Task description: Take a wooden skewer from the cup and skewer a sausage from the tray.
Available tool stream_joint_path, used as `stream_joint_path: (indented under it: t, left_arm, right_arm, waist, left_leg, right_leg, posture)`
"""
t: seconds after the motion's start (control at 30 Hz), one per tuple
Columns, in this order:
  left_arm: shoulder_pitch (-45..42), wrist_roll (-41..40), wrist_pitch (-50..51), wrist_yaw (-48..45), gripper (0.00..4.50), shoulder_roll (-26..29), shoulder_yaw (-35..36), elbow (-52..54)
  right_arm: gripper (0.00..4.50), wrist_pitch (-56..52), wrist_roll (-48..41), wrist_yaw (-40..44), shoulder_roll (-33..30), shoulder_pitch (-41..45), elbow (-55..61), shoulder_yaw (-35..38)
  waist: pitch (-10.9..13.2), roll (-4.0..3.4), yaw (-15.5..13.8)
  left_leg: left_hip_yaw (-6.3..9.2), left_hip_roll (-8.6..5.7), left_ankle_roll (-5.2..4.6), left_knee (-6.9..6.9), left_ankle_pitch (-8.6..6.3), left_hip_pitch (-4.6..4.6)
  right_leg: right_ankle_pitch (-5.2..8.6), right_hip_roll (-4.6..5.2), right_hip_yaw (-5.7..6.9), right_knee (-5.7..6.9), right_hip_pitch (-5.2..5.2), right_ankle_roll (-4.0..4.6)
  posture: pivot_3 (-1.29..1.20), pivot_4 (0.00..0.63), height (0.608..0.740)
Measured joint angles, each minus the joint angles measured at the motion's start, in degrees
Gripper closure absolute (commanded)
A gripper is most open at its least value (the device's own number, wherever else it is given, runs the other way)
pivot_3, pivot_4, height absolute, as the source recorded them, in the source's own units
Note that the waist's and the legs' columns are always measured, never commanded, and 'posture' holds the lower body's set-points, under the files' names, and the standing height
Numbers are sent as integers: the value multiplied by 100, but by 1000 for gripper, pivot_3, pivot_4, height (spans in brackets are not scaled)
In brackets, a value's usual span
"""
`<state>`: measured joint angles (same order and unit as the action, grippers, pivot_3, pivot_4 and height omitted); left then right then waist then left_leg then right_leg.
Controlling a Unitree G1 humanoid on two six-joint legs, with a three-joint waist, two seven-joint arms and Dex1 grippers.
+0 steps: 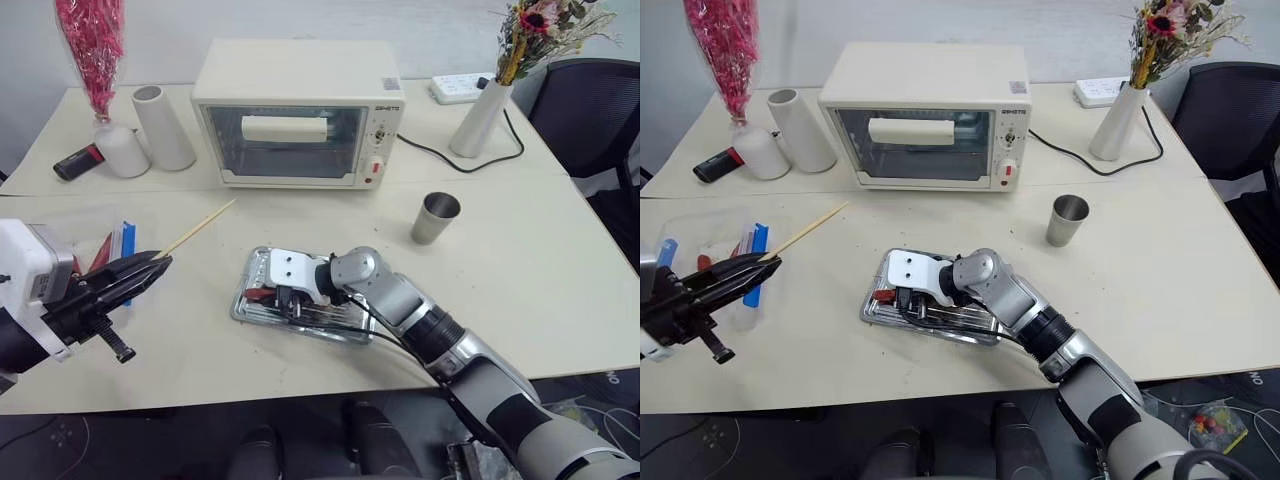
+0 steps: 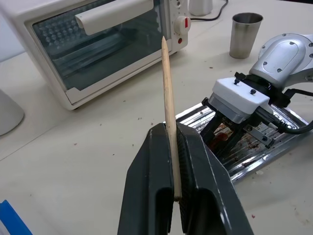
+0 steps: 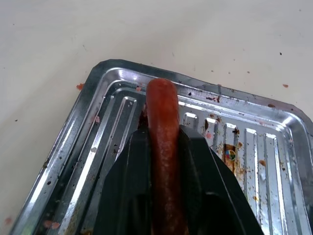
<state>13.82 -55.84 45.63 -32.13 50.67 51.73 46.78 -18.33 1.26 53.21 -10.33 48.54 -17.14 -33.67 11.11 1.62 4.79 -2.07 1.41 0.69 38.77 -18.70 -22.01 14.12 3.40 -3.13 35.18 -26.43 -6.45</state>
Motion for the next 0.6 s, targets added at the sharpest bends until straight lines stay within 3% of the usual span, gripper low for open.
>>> stream_joint_path:
  t: [0.2,0.6]
  left_arm:
    - [-122,2,-37,-35,4500,74,-165,-55]
    - [-1022,157,-265,-440,4500,571,-1112,-565]
  right_arm:
    - [3540,-389,-32,165,-138,-87,339,91]
    - [3540,-1909,-974,1098,-1178,12,1656,974]
  waist:
    - [0,0,-3]
    - [0,0,-1]
  left_leg:
    - [0,-2,0,2,0,0]
    - [2,-31,-2,4,0,0]
  right_leg:
    - [0,-3,0,3,0,0]
    - [2,-7,3,16,-3,2]
  posture:
    - [0,150,740]
    - [0,150,740]
